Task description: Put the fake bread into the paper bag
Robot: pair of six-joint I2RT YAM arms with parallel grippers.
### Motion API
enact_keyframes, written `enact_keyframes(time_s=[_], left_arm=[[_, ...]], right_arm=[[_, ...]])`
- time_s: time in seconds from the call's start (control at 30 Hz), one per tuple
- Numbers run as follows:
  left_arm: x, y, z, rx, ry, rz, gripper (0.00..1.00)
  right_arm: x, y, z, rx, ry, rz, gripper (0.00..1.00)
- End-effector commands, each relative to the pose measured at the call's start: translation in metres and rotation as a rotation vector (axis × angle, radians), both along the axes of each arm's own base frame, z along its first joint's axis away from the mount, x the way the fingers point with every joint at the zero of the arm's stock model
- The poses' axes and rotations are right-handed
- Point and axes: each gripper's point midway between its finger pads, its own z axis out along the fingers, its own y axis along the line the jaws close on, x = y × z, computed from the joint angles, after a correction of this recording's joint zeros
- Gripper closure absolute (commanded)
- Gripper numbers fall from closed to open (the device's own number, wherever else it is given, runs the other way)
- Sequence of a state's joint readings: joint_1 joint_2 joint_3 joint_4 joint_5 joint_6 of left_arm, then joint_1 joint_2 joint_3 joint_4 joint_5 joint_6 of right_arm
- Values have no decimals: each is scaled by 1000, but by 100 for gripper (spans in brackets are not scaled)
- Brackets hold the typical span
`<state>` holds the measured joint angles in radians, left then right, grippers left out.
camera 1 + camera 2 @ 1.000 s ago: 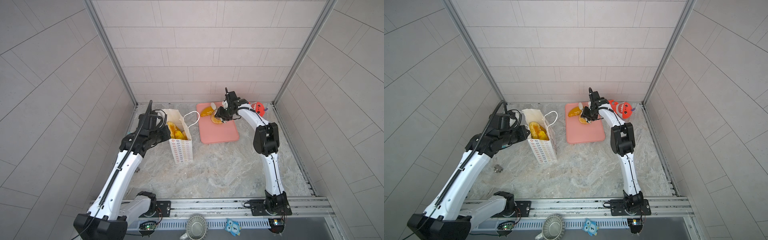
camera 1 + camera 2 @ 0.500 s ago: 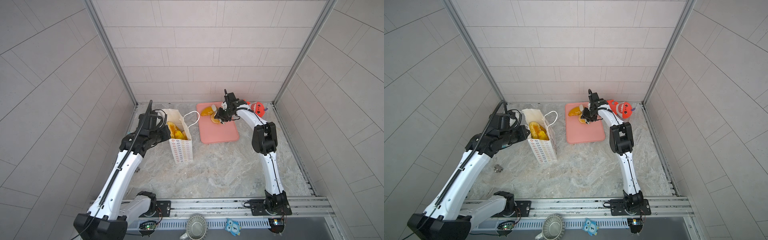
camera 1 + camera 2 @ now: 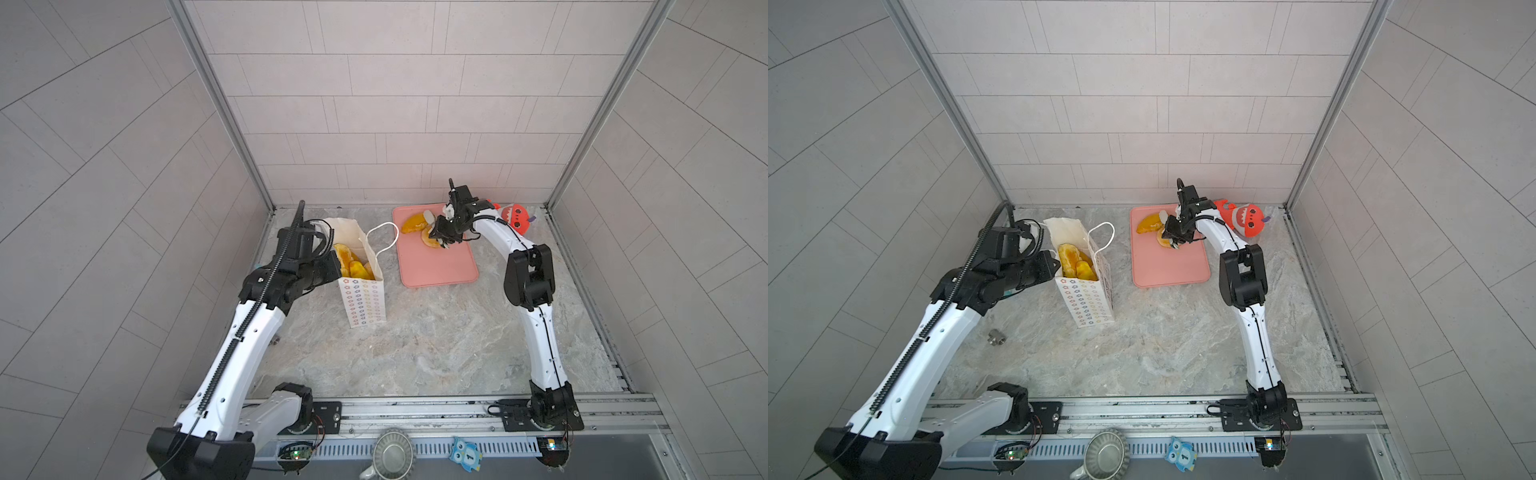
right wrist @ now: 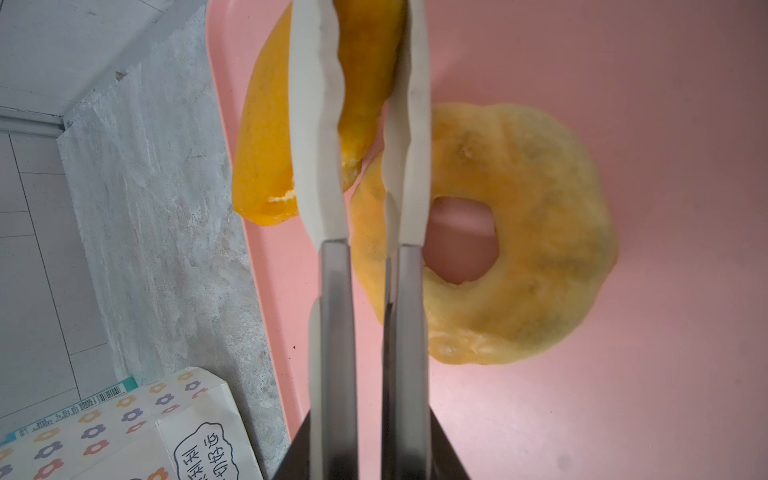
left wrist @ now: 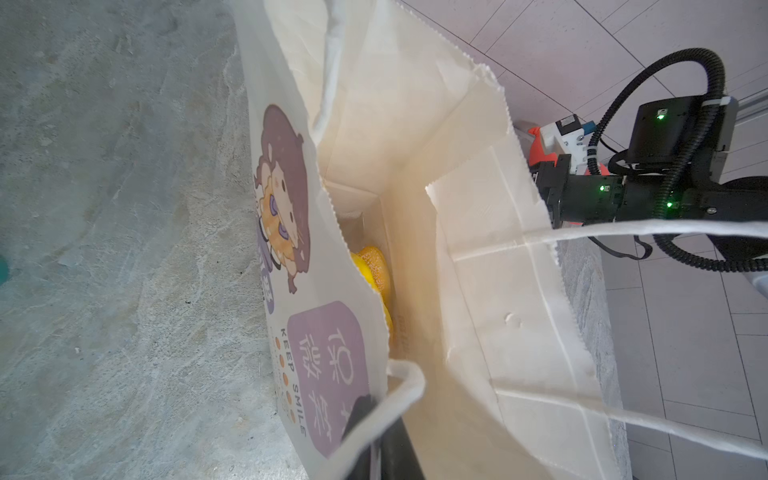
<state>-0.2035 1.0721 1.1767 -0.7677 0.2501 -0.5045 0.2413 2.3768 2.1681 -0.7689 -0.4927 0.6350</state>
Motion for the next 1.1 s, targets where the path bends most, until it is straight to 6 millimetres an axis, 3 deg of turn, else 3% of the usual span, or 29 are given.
enact_keyframes(time_s=[0.0,0.37,0.7,1.07], left_arm=[[-5,3,-2,19,13,4,90],[-8,4,2,17,5,7,90],[-11,5,5,19,0,8,90],[-13,6,8,18,-6,7,90]], right_arm=[[-6,0,46,23,-70,16,72],[-20,-4,89,21,-140,30,74],[-41,-21,118,-52,-199,33,74],[-55,-34,165,-103,-304,34,74]])
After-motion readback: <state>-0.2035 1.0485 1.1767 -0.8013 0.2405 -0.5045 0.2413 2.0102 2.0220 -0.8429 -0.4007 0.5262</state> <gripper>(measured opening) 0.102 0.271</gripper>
